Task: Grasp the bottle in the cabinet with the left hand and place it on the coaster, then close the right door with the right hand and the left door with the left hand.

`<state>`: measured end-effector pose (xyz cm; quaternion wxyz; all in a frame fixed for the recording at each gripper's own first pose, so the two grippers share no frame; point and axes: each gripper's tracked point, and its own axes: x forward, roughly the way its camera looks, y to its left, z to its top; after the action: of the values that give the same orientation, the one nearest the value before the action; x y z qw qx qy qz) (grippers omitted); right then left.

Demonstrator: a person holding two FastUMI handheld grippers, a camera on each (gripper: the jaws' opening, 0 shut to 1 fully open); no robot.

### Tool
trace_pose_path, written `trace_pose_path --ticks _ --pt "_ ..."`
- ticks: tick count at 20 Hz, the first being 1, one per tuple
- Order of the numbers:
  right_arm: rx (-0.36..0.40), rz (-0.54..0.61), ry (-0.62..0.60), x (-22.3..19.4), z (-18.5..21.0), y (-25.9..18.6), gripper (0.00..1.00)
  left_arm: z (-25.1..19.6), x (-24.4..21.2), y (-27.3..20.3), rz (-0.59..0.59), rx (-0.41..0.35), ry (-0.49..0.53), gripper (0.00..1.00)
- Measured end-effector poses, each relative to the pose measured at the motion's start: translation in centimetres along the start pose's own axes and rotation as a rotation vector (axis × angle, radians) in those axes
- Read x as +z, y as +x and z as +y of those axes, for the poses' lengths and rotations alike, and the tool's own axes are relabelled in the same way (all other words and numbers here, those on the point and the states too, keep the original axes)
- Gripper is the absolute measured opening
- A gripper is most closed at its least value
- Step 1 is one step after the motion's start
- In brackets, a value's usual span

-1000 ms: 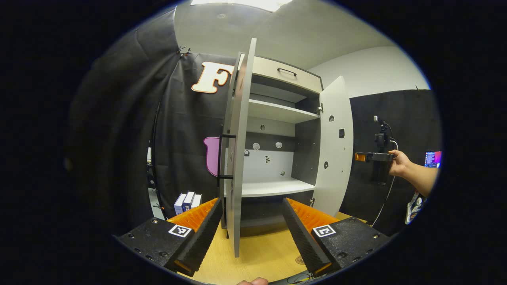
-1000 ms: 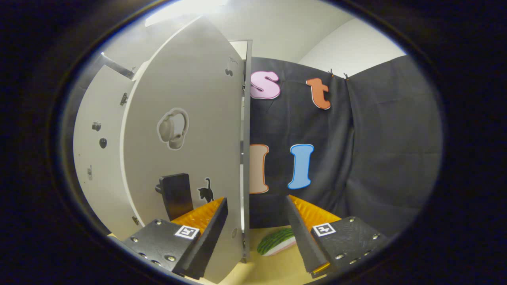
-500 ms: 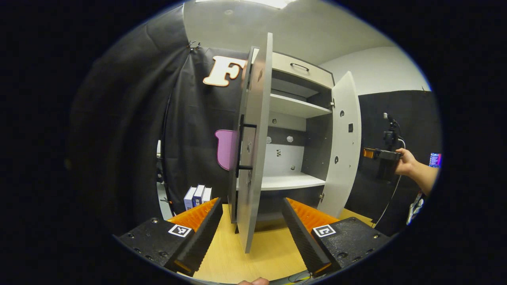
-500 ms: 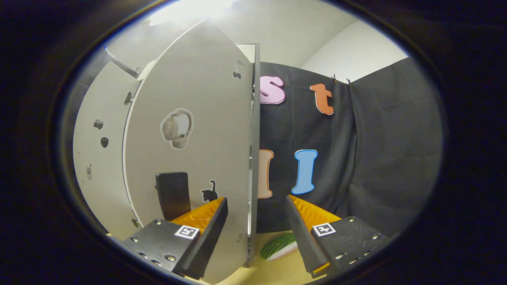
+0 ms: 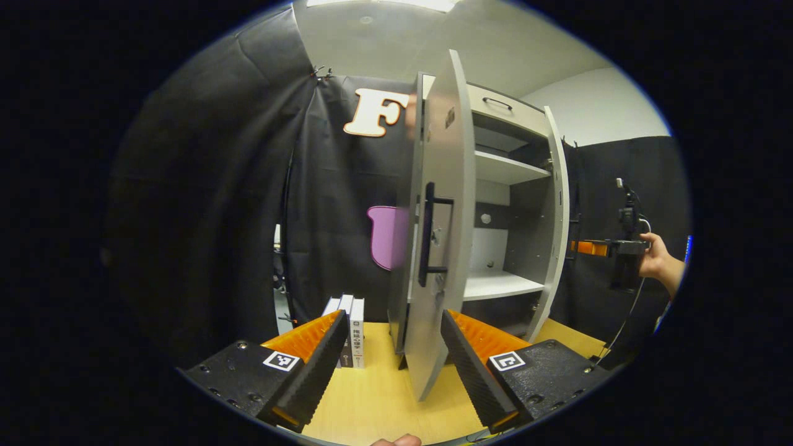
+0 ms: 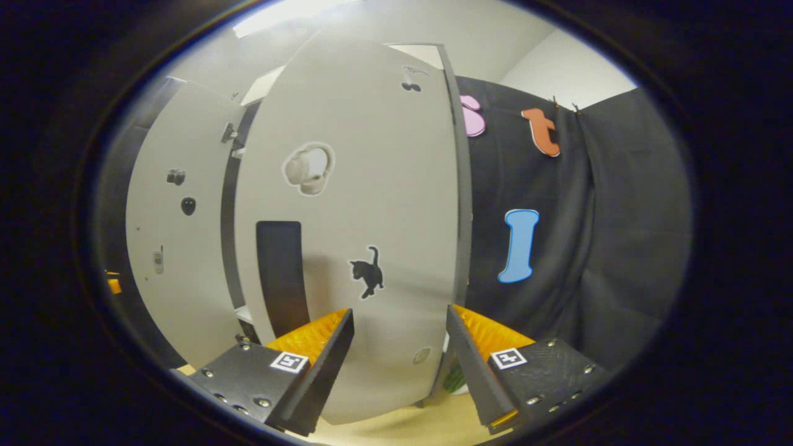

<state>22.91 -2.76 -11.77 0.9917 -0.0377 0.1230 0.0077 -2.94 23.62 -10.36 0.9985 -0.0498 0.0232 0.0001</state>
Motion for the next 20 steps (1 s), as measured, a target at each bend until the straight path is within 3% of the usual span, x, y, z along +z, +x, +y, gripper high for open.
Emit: trace_pose_path --ticks 8,12,14,17,20 --pt "0.121 -0.051 0.060 1.7 3.8 -3.9 0.89 2.7 1.0 4.6 0.013 0.043 -0.038 0.96" --pt "0.111 -0.071 0.101 2.7 2.4 -7.1 0.92 2.8 2.5 7.3 0.002 0.034 -0.031 0.99" --pt "0.091 -0.060 0.129 2.6 1.4 -8.9 0.92 2.6 3.0 8.5 0.001 0.021 -0.016 0.95" --pt "0.057 -0.056 0.175 2.7 -0.3 -11.8 0.92 2.0 3.2 10.2 0.012 0.014 0.047 0.92" --pt "0.036 -0.075 0.221 3.2 -1.7 -14.0 0.92 1.0 3.4 11.0 0.013 0.026 0.096 0.95"
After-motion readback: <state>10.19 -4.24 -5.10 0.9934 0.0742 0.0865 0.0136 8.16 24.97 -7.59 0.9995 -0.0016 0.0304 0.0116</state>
